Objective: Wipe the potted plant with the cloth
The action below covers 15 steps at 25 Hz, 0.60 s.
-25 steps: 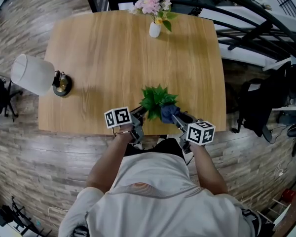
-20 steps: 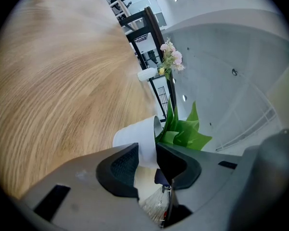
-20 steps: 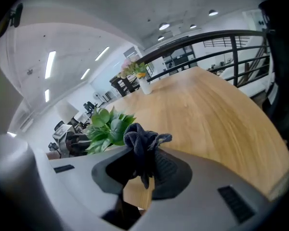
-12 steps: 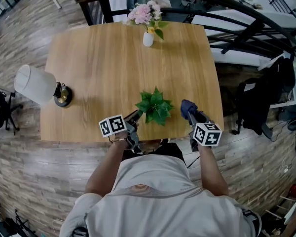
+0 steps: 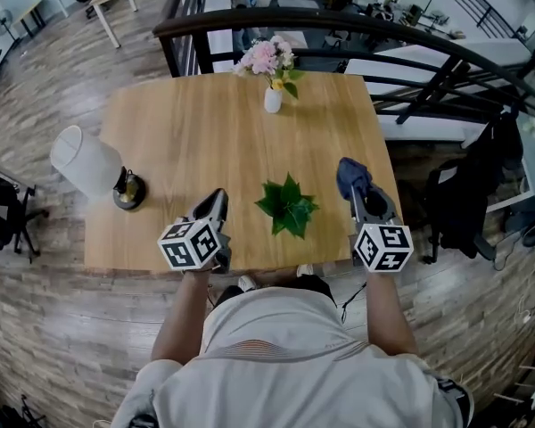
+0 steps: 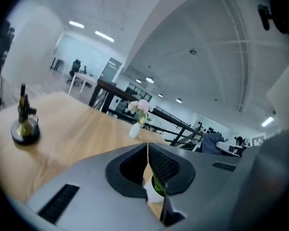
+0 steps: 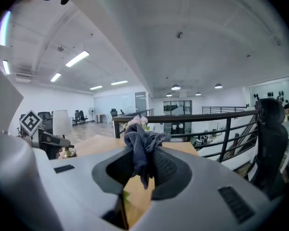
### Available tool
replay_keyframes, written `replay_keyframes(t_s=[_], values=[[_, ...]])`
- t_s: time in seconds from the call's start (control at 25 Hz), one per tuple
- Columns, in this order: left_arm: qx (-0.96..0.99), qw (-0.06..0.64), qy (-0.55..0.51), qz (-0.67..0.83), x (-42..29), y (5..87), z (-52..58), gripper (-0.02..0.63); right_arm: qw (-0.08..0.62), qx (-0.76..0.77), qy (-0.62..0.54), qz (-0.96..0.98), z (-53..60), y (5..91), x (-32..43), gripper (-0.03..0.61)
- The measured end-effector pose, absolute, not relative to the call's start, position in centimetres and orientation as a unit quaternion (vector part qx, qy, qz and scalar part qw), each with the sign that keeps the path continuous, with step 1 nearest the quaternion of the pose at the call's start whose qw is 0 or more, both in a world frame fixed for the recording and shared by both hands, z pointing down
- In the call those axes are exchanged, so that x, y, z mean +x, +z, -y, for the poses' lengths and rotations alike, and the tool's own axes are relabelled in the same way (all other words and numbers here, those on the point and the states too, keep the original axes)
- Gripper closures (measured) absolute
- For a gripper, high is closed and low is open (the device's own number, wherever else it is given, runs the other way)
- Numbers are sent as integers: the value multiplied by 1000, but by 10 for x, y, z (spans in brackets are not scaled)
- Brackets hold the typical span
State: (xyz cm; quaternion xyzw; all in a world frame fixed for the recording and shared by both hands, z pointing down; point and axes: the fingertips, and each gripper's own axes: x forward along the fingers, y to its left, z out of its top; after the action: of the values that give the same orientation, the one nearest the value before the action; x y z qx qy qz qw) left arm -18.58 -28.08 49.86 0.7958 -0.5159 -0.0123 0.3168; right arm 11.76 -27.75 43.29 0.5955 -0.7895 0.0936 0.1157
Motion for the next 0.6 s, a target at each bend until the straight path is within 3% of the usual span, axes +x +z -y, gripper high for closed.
replay_keyframes(t_s=[0.28, 0.6], values=[[835, 99, 7, 541, -194, 384, 271, 594, 65, 586, 24, 808, 269, 354, 83, 450], [847, 84, -2, 525, -186, 370, 256, 594, 69, 577, -17, 814, 257, 332, 61, 450]])
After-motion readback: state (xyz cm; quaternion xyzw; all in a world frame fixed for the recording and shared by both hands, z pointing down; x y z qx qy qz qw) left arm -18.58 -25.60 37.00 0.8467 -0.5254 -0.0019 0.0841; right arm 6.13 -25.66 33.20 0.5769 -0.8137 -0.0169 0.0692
